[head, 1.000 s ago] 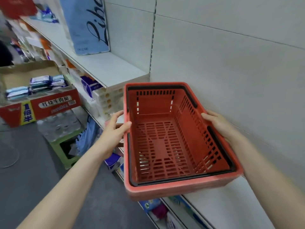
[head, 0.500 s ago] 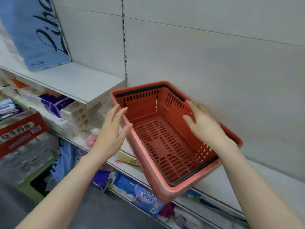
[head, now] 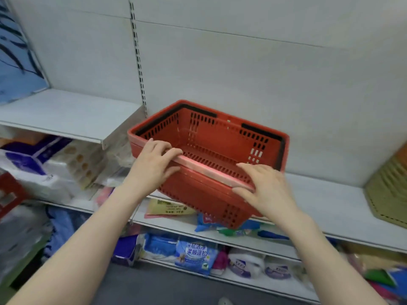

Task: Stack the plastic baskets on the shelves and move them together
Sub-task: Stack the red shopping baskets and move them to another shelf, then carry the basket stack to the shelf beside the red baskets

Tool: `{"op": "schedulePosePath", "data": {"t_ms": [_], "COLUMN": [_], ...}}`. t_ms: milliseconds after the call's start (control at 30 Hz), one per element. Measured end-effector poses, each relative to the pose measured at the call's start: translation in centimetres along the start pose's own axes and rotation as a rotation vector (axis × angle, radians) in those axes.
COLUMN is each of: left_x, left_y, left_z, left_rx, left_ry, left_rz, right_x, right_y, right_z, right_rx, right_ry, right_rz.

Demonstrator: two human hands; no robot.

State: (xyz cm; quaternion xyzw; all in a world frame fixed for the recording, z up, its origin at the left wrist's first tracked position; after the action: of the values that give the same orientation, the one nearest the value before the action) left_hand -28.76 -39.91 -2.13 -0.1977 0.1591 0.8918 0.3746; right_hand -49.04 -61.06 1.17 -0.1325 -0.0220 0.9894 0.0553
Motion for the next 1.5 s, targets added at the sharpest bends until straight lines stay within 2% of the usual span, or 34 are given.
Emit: {"op": "schedulePosePath", "data": {"t_ms": [100,233,600,700,867,1033,1133,1300,1400,1500], "left_x": [-1.2,-3.3,-4.1,-4.1,-3.8,-1.2,0.8,1.5,1.0,-0.3], "left_y": [1.3,2.8,2.6,3.0,5.8,15.2,23.5,37.3,44.9,52.6], "left_z": [-1.4,-2.7,-3.9,-3.6,-2.8,-3.0,-4.9,-11.1,-14.4,-17.4], "left_rx": [-0.038,-0.100,-0.135,-0.133,-0.059,0.206,0.366,0.586,0.694,0.770], "left_ry": [0.041,0.032,0.162,0.119,-0.014,0.088,0.099,-0.125,-0.266,-0.380], "left_rz": [0.013,0.063,0.022,0.051,0.219,0.096,0.040,-0.003,-0.021,-0.059], "right_x": [-0.5,-2.5,-3.5,-3.1,0.2,7.6,14.6,26.8,32.6,36.8], "right_y": [3.3,6.2,7.9,7.8,9.2,13.5,18.4,28.7,34.7,41.2], "right_z": [-1.0,-2.7,-4.7,-4.4,-4.4,-4.6,-5.6,-5.8,-4.5,-2.4], "right_rx": [0.091,0.105,0.145,0.097,0.049,0.035,-0.045,-0.122,-0.175,-0.237], "right_ry": [0.099,0.115,0.137,0.130,0.228,0.224,0.123,0.032,0.064,0.166], "right_rz": [-0.102,-0.177,-0.133,-0.131,-0.028,-0.037,-0.167,-0.426,-0.592,-0.751]}}
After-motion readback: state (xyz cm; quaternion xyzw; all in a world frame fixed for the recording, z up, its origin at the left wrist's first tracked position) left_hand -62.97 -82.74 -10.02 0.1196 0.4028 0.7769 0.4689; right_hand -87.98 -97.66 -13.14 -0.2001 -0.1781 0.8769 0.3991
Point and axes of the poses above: each hand's wrist, its own x-axis away from the middle knuckle, its own z-axis out of the back of the hand, y = z × x, the point moved 2 cm from there along -x, towards the middle knuckle, and after that the axes turned 10 degrees about z, right-handed, at the moved point
